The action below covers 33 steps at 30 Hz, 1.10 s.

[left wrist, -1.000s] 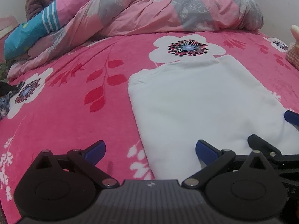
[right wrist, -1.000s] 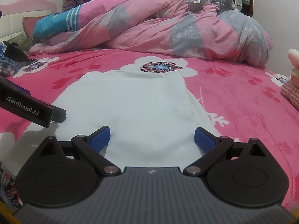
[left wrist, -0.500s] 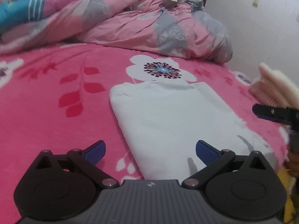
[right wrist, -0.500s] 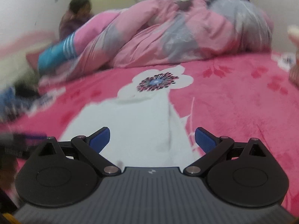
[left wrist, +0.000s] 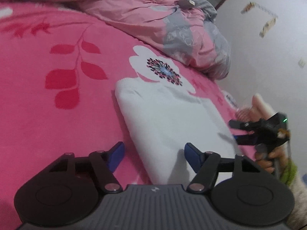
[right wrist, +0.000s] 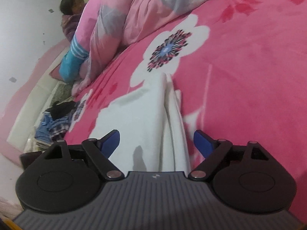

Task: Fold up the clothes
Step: 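Close both grippers on the edge of the folded white sweatshirt, then lift the sweatshirt with both grippers and carry it onto the clothes stack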

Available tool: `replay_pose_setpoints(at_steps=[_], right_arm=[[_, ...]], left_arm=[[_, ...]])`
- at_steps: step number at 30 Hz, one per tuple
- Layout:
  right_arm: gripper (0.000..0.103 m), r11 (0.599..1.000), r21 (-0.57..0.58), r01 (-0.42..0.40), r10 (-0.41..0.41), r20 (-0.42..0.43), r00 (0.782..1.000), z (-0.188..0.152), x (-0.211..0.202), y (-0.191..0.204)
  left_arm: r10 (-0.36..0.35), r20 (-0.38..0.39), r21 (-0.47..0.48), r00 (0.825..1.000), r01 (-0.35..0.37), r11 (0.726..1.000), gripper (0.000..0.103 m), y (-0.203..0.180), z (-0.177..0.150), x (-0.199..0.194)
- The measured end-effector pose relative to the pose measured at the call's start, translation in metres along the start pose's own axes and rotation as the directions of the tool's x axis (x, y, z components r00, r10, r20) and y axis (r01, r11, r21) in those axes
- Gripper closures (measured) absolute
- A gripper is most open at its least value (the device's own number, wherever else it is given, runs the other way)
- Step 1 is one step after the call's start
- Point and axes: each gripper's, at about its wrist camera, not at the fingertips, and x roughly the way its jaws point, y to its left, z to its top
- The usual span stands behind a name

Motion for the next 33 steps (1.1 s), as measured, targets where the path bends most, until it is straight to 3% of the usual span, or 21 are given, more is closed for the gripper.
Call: replay_pose_setpoints(at_steps=[2,4,7,10,14,18,24,28,33], right_arm=[[0.028,1.0,0.004,-0.03,0.03,-0.025,0.999,0.01,0.01,-0.003],[0.05,0.998,0.018,-0.06,0.061,-0.055,0.997,0.021,0.023,-0.007],[0.072,0.995,0.037,-0.092,0.095,-0.096,0.991,0.034,0.044,-0.013],[0.077,0.992,0.049,-0.12,0.126,-0.125,0.984,0.043,0.061,-0.015],[0.079,0.996,0.014,-0.087,0.088,-0.104,0.991,0.043,0.057,0.001],[0.081,0.996,-0.07,-0.05,0.048,-0.037,0.998,0.038,0.037,0.031],[0.081,0.967,-0.253,0.041,-0.012,0.114,0.993,0.017,-0.02,0.093],[0.081,0.943,-0.311,0.114,-0.024,0.279,0.96,-0.013,-0.072,0.121],[0.082,0.934,-0.296,0.198,-0.036,0.474,0.88,-0.049,-0.14,0.132]], left_arm=[[-0.025,-0.005,-0.048,1.0,0.025,0.999,0.05,0.008,0.008,0.009],[-0.048,-0.014,-0.094,0.999,0.047,0.994,0.053,0.015,0.015,0.017],[-0.073,-0.014,-0.133,0.997,0.071,0.989,0.055,0.019,0.022,0.029],[-0.062,-0.01,-0.162,0.998,0.059,0.985,0.067,0.019,0.026,0.037],[-0.012,0.005,-0.148,1.0,0.012,0.989,0.08,0.008,0.028,0.036],[0.037,0.073,-0.063,0.997,-0.032,0.997,0.082,-0.022,0.028,0.018],[-0.007,0.226,0.086,0.974,-0.012,0.996,0.083,-0.086,0.02,-0.044],[-0.092,0.299,0.213,0.95,0.027,0.977,0.083,-0.141,0.005,-0.077],[-0.22,0.292,0.344,0.931,0.113,0.932,0.084,-0.206,-0.009,-0.09]])
